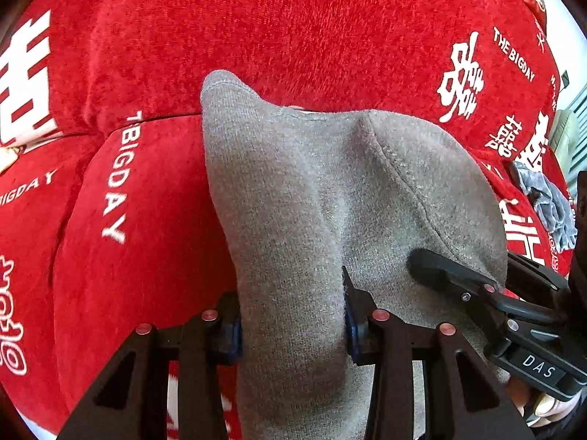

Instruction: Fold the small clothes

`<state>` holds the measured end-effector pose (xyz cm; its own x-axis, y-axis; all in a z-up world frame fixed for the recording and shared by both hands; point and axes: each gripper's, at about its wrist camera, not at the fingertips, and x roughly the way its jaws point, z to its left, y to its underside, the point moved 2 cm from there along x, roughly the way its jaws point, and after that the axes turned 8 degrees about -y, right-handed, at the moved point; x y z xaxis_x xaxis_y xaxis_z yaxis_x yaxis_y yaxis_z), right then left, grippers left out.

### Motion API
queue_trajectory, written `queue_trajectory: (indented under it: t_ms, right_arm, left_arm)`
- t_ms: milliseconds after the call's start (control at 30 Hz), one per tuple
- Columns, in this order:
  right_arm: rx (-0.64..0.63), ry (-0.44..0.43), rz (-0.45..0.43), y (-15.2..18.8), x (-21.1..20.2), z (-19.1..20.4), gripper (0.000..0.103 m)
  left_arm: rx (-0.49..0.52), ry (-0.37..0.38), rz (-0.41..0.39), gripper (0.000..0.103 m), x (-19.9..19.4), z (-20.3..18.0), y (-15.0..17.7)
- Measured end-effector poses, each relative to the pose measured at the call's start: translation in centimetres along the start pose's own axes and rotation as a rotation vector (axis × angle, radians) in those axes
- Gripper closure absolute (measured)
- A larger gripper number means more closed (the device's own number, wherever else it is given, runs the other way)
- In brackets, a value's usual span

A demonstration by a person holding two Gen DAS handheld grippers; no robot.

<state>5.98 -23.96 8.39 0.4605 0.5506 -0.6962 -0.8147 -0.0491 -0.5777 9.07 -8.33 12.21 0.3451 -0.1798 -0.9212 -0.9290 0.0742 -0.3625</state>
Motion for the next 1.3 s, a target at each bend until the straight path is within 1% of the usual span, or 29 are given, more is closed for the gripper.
queue_trajectory:
  t_ms: [400, 633, 767, 867, 933, 1000, 1033, 1067, 1100, 1133, 1167, 1300]
  right_arm:
    - [-0.035, -0.002, 0.010, 4.9, -1.3, 5.3, 0.065]
    - [-0.041, -0.001, 0.020, 6.8, -1.1, 7.4, 0.065]
    - [-0.050, 0.005, 0.033, 8.1, -0.5, 8.0, 0.065]
    - [-0.053, 0.013, 0.047, 9.0, 0.5, 7.8, 0.065]
    - [-0.047, 0.019, 0.066, 9.8, 1.4, 7.3, 0.065]
    - [-0.043, 0.042, 0.079, 10.5, 2.1, 6.6, 0.063]
    - [-0.025, 0.040, 0.083, 10.8, 2.3, 5.9, 0.063]
    - [-0.008, 0.032, 0.085, 10.9, 2.3, 5.5, 0.060]
    - [0.017, 0.022, 0.091, 11.1, 2.4, 4.8, 0.054]
    - [0.037, 0.022, 0.094, 11.2, 2.3, 4.3, 0.051]
    - [0.064, 0.025, 0.092, 11.3, 2.2, 3.6, 0.048]
    - [0.096, 0.017, 0.060, 11.5, 0.4, 2.7, 0.046]
  left_arm:
    - [-0.013, -0.011, -0.012, 0.061, -3.8, 2.2, 6.1]
    - [-0.026, -0.010, -0.009, 0.061, -4.7, 3.7, 8.5]
    - [-0.019, -0.013, -0.002, 0.061, -4.4, 4.2, 9.7]
    - [-0.014, -0.011, 0.007, 0.061, -3.5, 4.9, 10.5]
    - [-0.021, -0.012, 0.031, 0.060, -2.4, 5.3, 11.2]
    - [-0.026, -0.024, 0.030, 0.055, -1.9, 5.5, 11.8]
    - [-0.029, -0.029, 0.025, 0.047, -1.9, 5.7, 12.0]
    - [-0.031, -0.049, 0.014, 0.036, -2.0, 5.8, 12.2]
    - [-0.028, -0.070, 0.006, 0.030, -2.0, 5.9, 12.4]
    - [-0.024, -0.091, -0.005, 0.020, -2.1, 6.0, 12.5]
    - [-0.019, -0.107, -0.015, 0.018, -2.3, 6.2, 12.7]
    - [-0.037, -0.095, -0.016, 0.018, -3.4, 7.5, 13.3]
